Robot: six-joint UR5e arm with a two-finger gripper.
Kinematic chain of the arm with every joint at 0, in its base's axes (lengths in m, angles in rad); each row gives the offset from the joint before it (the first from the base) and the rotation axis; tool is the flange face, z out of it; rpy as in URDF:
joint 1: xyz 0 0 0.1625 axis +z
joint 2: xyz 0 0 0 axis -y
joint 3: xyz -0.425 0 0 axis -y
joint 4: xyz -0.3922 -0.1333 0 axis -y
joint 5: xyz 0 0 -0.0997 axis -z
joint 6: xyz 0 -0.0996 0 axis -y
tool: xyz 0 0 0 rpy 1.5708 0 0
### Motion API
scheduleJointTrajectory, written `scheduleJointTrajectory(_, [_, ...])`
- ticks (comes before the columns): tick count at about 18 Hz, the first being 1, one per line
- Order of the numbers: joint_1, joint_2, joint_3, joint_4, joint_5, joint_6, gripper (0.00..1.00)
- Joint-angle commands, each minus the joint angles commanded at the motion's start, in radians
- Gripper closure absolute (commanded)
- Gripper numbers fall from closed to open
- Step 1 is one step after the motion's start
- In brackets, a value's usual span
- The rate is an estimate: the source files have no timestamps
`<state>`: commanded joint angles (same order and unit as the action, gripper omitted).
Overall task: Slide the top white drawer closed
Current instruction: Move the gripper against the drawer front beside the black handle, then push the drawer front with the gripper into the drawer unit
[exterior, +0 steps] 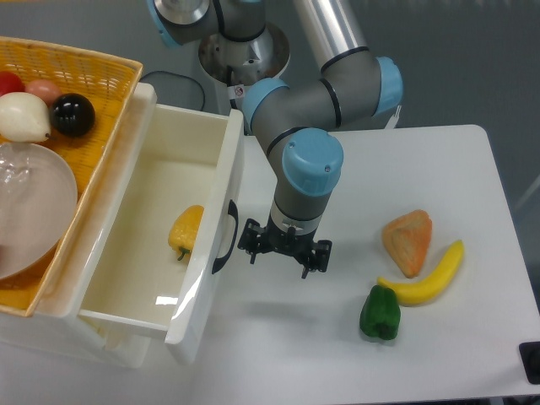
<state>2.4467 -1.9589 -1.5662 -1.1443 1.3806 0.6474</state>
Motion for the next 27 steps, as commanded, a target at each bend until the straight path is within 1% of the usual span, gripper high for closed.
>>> scheduleJointTrajectory(6, [-0.008, 0.006, 0.000, -0.012, -0.018, 0.000, 0.00])
scheduleJointTrajectory(11, [-0.015, 0.017, 0.000, -0.034, -0.018, 0.000, 0.00])
scheduleJointTrajectory(24, [-0.066, 0.032, 0.000, -0.040, -0.032, -0.038, 0.00])
scheduleJointTrajectory(27, [-0.075, 0.037, 0.000, -0.040, -0.032, -0.064, 0.00])
